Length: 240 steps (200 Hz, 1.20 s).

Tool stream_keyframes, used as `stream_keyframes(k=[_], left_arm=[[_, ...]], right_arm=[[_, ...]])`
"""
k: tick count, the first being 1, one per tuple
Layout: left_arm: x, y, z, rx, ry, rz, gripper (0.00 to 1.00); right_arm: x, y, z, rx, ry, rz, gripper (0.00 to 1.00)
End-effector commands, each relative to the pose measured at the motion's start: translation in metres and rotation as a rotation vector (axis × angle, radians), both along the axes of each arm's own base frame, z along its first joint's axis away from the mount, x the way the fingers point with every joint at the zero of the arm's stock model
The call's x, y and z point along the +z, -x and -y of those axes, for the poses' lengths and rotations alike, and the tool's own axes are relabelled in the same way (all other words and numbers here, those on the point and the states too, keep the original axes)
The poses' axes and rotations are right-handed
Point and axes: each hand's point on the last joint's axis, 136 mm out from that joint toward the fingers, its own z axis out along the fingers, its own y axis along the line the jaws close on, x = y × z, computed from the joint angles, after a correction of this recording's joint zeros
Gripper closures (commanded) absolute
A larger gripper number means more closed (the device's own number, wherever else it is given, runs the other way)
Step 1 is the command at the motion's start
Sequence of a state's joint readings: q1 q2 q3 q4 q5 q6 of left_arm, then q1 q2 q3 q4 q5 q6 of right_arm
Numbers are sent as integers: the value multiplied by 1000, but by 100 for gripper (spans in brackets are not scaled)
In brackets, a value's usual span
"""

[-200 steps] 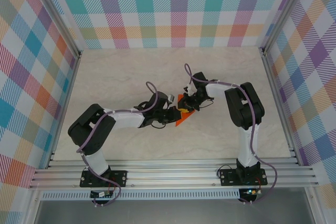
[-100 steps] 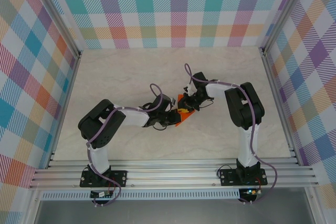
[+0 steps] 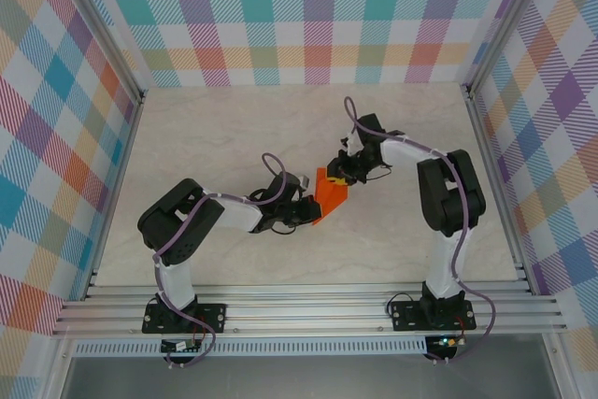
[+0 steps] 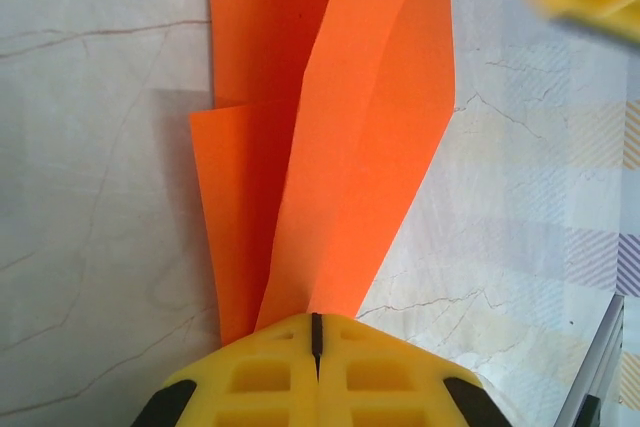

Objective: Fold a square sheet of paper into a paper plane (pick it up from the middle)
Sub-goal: Fourth fold the wing at the center of the table.

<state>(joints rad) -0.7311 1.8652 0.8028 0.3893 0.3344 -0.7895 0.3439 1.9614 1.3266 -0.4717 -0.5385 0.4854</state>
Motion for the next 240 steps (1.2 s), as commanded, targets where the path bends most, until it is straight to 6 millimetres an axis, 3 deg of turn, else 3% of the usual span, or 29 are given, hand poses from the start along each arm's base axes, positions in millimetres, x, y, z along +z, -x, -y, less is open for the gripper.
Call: stream_keyframes(k=[1,63,101,161,240], left_arm=[[-73,34,-53,64,-261,-178,100],[-73,35,-50,50,-247,-185,100],[-73,35,-50,48,-252,-191,100],[-80,41,-55,43,-289,-222,100],[-89,52,-64,43,-304,-243,100]], right_arm=[[25,-5,-1,-6,-19,66,79],[-2,31,-29,87,-128,-30,82],[-23,37,-32,93,-105,-72,82],[-59,20,-8,31,23,-78,82],[-56,-27,7,-18,18,-47,81]])
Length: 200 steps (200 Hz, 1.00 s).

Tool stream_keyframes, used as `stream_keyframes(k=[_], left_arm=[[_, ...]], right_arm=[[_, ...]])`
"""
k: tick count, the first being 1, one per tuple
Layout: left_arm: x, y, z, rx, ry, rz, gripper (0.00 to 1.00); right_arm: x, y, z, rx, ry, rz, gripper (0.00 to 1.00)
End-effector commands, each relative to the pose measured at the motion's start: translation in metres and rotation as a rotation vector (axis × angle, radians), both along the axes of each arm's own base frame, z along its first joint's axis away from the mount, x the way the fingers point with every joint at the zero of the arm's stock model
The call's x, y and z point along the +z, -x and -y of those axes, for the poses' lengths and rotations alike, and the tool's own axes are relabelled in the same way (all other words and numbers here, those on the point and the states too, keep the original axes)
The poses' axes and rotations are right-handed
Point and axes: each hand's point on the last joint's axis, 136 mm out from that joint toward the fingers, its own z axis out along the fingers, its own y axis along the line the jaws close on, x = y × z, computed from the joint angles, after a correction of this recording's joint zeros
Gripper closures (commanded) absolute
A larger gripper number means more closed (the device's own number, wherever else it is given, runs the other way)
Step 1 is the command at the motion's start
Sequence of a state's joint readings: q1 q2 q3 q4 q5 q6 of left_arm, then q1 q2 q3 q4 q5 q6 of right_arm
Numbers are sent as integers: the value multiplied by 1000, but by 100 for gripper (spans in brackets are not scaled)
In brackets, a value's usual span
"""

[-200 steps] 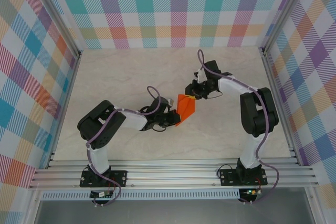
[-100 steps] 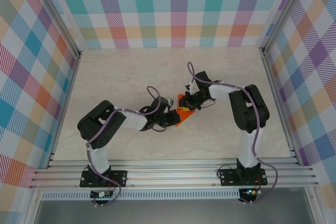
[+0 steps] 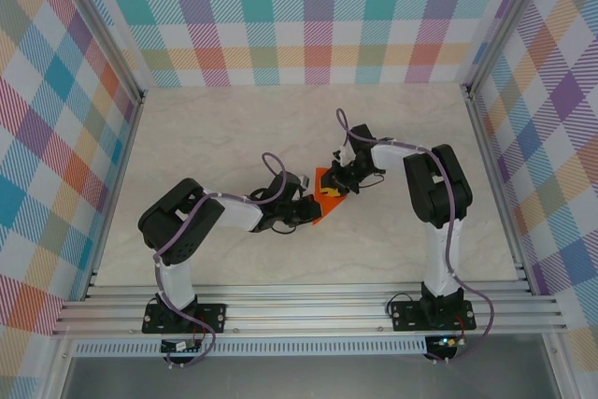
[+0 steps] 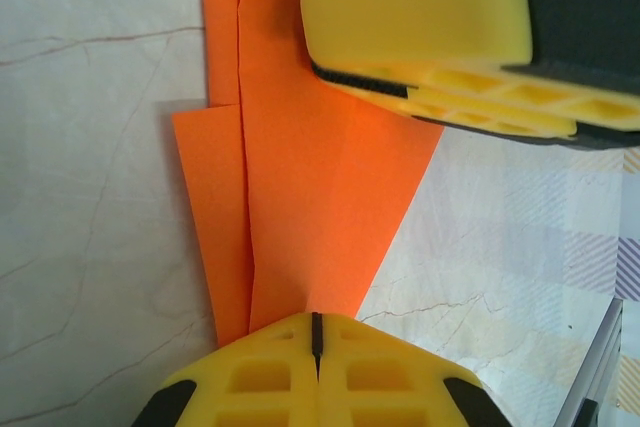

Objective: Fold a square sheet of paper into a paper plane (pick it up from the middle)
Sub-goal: Fourth fold the wing at the center of the table.

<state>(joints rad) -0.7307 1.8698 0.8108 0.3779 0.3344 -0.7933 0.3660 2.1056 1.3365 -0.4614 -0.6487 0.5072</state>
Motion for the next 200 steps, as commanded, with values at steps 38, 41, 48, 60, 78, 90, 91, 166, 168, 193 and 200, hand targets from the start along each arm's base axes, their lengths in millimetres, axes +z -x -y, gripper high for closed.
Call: stream_keyframes(k=[38,41,48,60,78,90,91,166,168,193,200], left_arm=[[-91,54,-66,40,-306,-243,100],[-91,54,-67,40,-308,-243,100],[-92,55,-67,42,-310,-246,100],[-92,54,-67,41,-311,-245,100],[-92,54,-66,39,-308,-246,100],[-92,54,-66,37,-307,-248,100],[-92,54,-66,37,-308,-248,100],[-92,55,-67,40,-307,-247,100],[-92,56,-67,39,-307,-248,100],[-91,55,-66,38,-303,-245,100],[-90,55,-66,37,-301,-243,100]], right_arm=[[-10,-61,35,-67,80,129,80],[-10,-62,35,-66,80,132,80],[-9,-65,35,-63,84,141,80],[-8,-69,37,-60,97,155,79],[-11,-75,40,-59,129,164,79],[-13,-79,43,-58,152,171,79],[-13,-79,43,-58,154,170,79],[-18,-105,63,-145,111,155,78],[-18,-106,63,-146,109,156,78],[-8,-113,67,-158,85,181,78],[-3,-115,67,-154,72,192,78]])
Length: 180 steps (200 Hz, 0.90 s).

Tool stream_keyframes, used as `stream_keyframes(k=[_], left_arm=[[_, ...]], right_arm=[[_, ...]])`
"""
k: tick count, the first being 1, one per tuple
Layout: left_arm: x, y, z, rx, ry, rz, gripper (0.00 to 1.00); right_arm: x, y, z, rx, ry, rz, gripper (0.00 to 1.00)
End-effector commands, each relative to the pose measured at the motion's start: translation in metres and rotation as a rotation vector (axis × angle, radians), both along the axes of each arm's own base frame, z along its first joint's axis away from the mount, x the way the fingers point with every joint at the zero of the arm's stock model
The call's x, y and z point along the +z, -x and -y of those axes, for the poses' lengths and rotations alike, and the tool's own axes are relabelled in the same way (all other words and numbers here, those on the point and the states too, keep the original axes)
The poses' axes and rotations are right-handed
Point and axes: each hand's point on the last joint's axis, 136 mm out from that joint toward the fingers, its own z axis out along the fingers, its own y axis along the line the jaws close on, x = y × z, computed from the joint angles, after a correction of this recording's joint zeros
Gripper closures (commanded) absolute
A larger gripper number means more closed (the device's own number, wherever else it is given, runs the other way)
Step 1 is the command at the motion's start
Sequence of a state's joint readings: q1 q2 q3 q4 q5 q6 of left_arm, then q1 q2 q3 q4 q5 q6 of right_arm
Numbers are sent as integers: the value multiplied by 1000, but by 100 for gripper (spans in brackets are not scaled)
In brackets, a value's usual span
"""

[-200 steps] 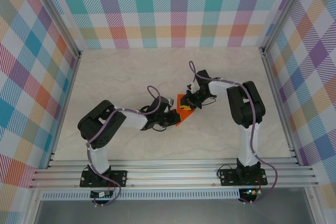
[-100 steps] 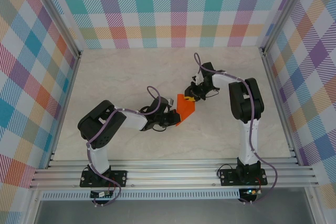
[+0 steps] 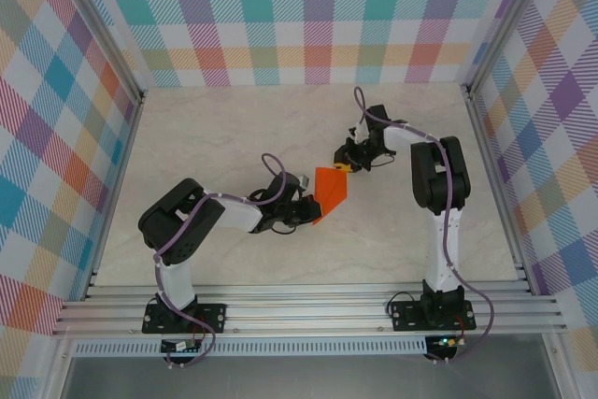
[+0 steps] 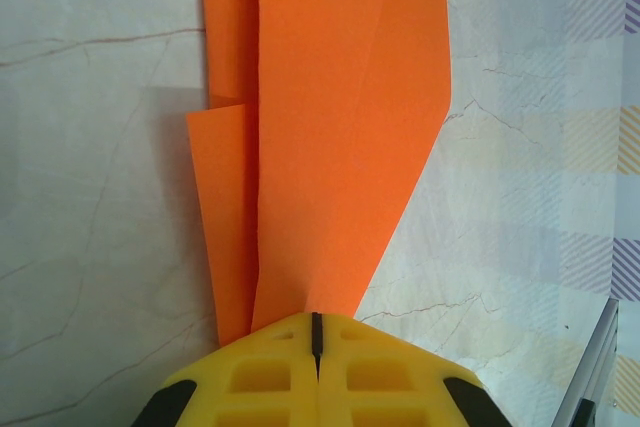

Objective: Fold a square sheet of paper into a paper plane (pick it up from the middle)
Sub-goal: Fourth fold the wing at the center of the table.

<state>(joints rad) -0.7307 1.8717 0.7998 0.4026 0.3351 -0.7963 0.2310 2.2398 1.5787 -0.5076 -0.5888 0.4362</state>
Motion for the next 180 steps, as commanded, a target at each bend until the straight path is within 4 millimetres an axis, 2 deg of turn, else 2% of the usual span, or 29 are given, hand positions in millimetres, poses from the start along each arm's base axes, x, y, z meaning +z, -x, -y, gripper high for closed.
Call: stream_keyframes(k=[1,24,44,74,133,156,180], left_arm=[[-89,55,-65,35,-309,-250,100],[-85,53,-63,32,-299,-245,100],[-83,52,-61,29,-294,-243,100],[-80,49,-58,25,-287,-234,100],[-77,45,-53,20,-276,-230,100],[-78,45,-53,18,-275,-233,100],[-78,46,-53,16,-275,-237,100]], right_arm=[[-3,-27,22,-54,34,68,78],[26,-27,19,-27,-3,145,76],[47,-19,16,-12,-35,200,75],[56,7,9,-4,-81,221,74],[49,59,-29,90,-125,203,70],[35,70,-41,125,-113,176,70],[17,71,-40,117,-76,148,71]])
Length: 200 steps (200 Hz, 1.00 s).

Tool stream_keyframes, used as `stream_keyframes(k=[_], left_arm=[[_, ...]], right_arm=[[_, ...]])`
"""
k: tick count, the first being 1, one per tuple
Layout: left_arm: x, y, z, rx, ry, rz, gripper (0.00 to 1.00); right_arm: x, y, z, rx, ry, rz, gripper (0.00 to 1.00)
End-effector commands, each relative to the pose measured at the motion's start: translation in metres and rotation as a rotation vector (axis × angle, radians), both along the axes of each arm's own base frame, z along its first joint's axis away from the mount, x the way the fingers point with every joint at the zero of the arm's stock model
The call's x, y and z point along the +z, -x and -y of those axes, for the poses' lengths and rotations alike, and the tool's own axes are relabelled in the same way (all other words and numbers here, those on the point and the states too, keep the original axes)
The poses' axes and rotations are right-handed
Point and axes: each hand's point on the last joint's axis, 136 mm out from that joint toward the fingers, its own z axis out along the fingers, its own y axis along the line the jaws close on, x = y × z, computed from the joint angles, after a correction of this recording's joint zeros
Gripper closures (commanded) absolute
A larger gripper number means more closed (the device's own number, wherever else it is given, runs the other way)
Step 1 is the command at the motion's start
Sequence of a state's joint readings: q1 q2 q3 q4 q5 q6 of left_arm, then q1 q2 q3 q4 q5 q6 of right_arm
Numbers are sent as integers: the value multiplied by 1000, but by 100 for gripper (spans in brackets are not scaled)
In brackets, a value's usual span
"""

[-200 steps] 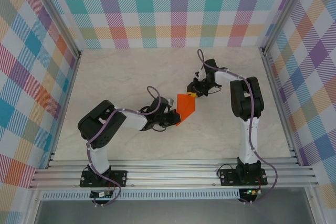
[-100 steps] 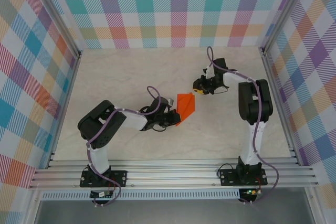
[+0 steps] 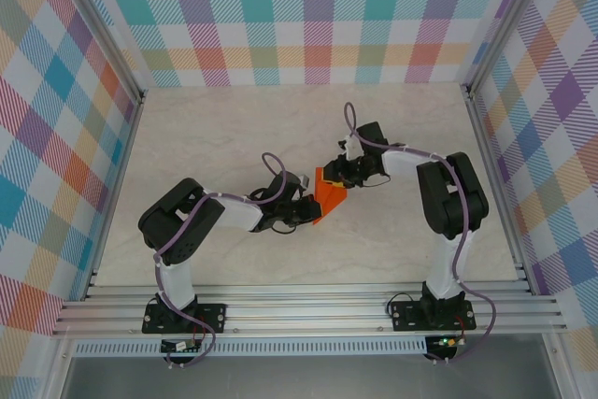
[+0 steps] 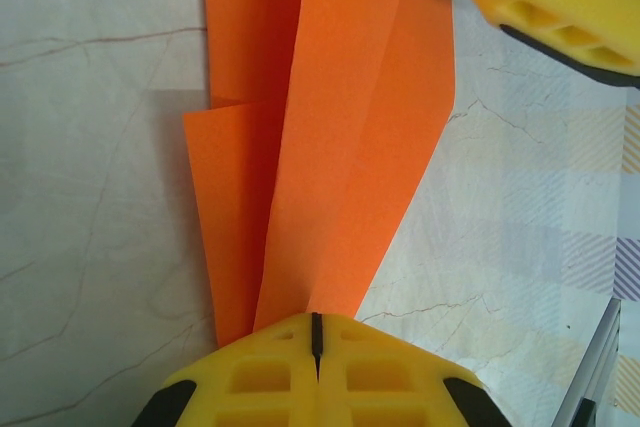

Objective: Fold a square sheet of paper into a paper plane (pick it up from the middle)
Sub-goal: Fourth fold the wing at the center of the table.

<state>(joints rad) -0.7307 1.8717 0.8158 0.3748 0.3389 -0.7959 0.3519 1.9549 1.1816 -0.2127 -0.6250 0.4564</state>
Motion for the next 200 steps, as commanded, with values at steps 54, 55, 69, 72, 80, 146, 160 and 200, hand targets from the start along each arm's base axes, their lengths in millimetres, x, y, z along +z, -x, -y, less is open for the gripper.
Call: stream_keyframes(k=[54,55,69,72,80,146,160,200], left_arm=[[-82,52,-58,14,-278,-233,100],[-82,52,-58,14,-279,-234,100],[-83,54,-60,14,-281,-238,100],[-84,54,-60,14,-282,-239,100],[-85,55,-61,14,-283,-241,100],[-87,57,-61,12,-279,-243,100],[-85,56,-59,11,-272,-241,100],[-71,51,-49,-2,-239,-222,100]], right_arm=[[-38,-16,21,-56,124,-4,71],[-37,-17,21,-57,125,-3,71],[-35,-25,25,-69,133,8,70],[-34,-26,27,-70,134,9,70],[-32,-32,30,-78,137,18,70],[-21,-73,63,-156,128,30,69],[-14,-79,71,-171,131,39,69],[14,-74,75,-180,93,66,65]])
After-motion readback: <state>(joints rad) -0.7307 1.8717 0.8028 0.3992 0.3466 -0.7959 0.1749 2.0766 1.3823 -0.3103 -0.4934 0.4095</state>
